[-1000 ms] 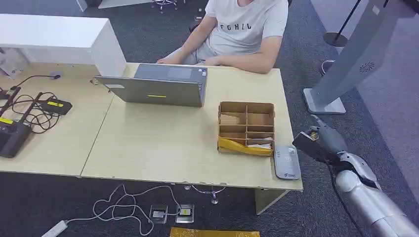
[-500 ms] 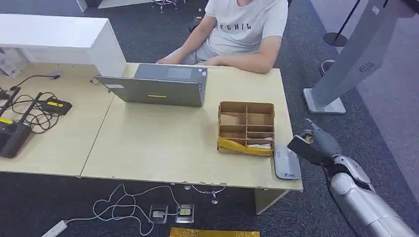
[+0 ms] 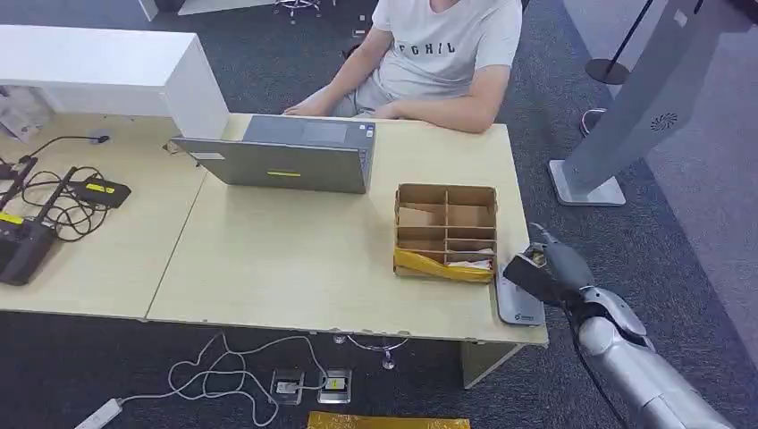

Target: Pass the card to the sensor for recognition and then transmit it.

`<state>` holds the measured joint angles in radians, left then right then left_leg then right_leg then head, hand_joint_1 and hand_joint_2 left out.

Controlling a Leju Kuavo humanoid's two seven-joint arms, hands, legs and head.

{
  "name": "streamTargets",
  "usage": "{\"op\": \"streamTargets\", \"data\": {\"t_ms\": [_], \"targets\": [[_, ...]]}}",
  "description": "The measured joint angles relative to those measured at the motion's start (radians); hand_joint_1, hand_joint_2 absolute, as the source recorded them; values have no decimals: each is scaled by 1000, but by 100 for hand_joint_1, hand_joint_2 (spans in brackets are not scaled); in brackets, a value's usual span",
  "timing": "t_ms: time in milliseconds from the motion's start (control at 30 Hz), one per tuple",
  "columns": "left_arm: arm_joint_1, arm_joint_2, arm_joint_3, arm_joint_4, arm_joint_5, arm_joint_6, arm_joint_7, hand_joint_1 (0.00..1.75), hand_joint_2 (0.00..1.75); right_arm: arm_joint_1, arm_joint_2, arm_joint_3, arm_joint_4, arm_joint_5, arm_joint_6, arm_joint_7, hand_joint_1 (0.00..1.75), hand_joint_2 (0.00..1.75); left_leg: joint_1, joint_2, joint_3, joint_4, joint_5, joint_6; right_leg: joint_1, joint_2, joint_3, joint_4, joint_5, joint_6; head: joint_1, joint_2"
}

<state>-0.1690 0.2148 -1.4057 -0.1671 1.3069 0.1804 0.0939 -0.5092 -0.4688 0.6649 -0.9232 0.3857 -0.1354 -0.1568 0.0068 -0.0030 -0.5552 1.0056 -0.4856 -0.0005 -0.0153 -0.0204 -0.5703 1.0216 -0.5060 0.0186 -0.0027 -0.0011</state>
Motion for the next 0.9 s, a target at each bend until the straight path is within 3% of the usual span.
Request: {"op": "streamTargets", "data": {"t_ms": [400, 900], "targets": [[0, -2, 0, 0, 7, 5, 8, 0, 0, -8, 33, 24, 46, -42, -14, -19, 175, 175, 0, 0, 1, 0, 0, 0, 0, 0, 1, 0, 0, 0, 0, 0], [0, -3, 0, 0, 11, -2, 6, 0, 0, -47, 29, 33, 66, -68, -43, -2, 175, 175, 0, 0, 1, 0, 0, 0, 0, 1, 1, 0, 0, 0, 0, 0]]}}
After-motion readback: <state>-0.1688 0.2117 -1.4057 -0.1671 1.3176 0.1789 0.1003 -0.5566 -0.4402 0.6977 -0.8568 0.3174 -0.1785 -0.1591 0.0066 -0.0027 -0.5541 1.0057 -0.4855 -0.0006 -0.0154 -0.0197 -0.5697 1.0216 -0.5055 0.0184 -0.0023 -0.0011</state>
